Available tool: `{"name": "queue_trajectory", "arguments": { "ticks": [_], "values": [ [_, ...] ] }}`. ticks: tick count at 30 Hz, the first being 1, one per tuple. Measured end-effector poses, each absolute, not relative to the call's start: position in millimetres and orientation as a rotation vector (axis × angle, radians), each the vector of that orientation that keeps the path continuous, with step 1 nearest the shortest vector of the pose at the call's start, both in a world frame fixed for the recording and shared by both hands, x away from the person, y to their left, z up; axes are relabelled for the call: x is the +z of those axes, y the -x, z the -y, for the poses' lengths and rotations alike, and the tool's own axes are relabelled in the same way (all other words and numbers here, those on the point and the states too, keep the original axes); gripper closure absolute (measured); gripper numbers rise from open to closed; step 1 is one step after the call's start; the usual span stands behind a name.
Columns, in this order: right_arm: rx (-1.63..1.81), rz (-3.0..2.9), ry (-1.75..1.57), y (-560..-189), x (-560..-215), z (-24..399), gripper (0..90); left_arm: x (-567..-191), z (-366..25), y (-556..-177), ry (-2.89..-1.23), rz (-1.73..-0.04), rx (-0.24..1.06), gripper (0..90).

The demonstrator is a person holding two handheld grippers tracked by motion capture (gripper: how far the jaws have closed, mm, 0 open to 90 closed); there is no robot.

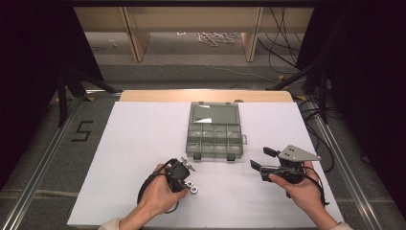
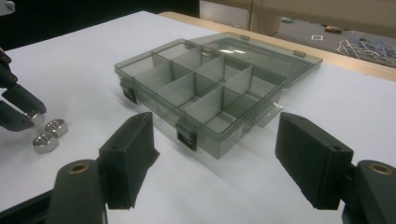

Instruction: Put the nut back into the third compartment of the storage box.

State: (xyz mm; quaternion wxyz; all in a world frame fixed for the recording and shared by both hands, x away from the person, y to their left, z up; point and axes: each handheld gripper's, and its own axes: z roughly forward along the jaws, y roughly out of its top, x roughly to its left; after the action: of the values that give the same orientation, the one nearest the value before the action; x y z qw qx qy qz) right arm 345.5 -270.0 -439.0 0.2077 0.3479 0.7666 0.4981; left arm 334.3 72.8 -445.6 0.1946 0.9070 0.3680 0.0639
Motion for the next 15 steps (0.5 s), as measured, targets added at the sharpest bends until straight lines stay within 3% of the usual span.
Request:
{"name": "queue_trajectory", "arguments": {
  "ticks": [15],
  "values": [
    [1.403, -2.120, -0.954, -344, -438, 269, 29.0, -432, -77, -336, -2.353, -1.005, 0.292, 70.3]
  ]
}}
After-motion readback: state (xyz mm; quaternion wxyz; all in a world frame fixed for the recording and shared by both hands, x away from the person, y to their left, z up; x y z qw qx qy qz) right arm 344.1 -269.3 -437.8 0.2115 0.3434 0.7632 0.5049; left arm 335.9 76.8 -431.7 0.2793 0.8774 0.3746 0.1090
